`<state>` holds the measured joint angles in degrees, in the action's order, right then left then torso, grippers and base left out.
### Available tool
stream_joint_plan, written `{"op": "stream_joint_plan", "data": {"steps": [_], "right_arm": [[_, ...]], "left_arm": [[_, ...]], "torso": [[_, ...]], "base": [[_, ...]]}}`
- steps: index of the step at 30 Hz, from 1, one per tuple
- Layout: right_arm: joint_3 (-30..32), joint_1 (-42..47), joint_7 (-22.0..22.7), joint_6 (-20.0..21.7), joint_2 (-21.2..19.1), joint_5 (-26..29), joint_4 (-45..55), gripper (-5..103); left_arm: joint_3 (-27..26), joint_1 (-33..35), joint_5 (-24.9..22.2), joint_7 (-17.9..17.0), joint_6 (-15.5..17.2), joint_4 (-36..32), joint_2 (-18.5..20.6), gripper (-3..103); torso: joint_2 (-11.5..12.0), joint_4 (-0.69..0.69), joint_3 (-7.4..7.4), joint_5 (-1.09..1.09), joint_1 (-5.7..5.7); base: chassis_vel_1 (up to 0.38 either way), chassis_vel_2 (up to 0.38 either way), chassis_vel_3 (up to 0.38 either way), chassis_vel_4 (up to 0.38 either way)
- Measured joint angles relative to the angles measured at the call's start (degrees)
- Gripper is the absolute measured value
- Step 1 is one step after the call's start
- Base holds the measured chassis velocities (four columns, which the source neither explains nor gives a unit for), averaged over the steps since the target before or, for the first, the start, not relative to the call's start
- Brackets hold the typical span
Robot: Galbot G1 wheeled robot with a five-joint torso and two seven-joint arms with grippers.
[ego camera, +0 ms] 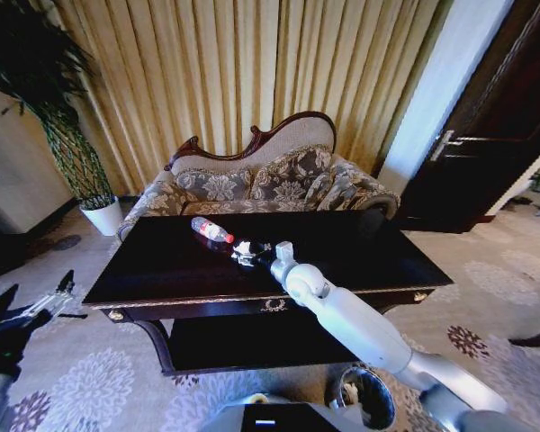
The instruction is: Move to the front of the table and place the trash on the table into the trash bin.
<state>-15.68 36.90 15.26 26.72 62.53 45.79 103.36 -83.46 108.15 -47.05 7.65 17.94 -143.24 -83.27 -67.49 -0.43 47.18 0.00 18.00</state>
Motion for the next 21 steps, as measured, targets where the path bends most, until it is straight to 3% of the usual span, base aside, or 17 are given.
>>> {"op": "stream_joint_plan", "data": {"steps": [2, 9, 11, 13, 16, 17, 21], "right_arm": [[0.01, 0.15, 0.02, -0.05, 0.0, -0.17, 0.0, 74], [1.08, 1.54, 0.14, -0.51, -0.34, -1.14, 0.52, 40], [1.23, 1.6, 0.2, -0.53, -0.34, -1.15, 0.61, 40], [1.7, 1.9, 0.36, -0.57, -0.43, -1.17, 0.95, 30], [1.99, 2.2, 0.46, -0.58, -0.58, -1.18, 1.3, 25], [2.28, 2.51, 0.53, -0.6, -0.79, -1.18, 1.63, 14], [2.99, 3.04, 0.64, -0.63, -1.05, -1.18, 2.24, 4]], "left_arm": [[0.0, -0.01, -0.01, 0.0, -0.01, 0.0, 0.02, 100], [0.21, -0.5, -0.09, 0.0, -0.14, 0.0, 0.24, 100], [0.22, -0.5, -0.12, 0.0, -0.15, 0.0, 0.28, 100], [0.27, -0.5, -0.15, 0.0, -0.16, 0.0, 0.37, 100], [0.32, -0.53, -0.16, -0.01, -0.17, 0.0, 0.37, 100], [0.37, -0.55, -0.16, -0.01, -0.18, 0.0, 0.37, 100], [0.41, -0.56, -0.17, 0.02, -0.2, 0.0, 0.38, 100]], "torso": [[0.0, 0.0, 0.0, 0.0, 0.0], [0.0, -0.01, 0.0, 0.0, 0.0], [0.0, 0.0, 0.0, 0.0, 0.0], [0.0, 0.0, 0.0, 0.0, 0.0], [0.0, 0.0, 0.0, 0.0, 0.0], [0.0, 0.0, 0.0, 0.0, -0.01], [0.0, 0.0, 0.0, 0.0, -0.01]], "base": [[0.0, 0.0, 0.0, 0.0], [0.0, 0.0, 0.0, 0.0], [0.0, 0.0, 0.0, 0.0], [0.0, 0.0, 0.0, 0.0], [0.0, 0.0, 0.0, 0.0], [0.0, 0.0, 0.0, 0.0], [0.0, 0.0, 0.0, 0.0]]}}
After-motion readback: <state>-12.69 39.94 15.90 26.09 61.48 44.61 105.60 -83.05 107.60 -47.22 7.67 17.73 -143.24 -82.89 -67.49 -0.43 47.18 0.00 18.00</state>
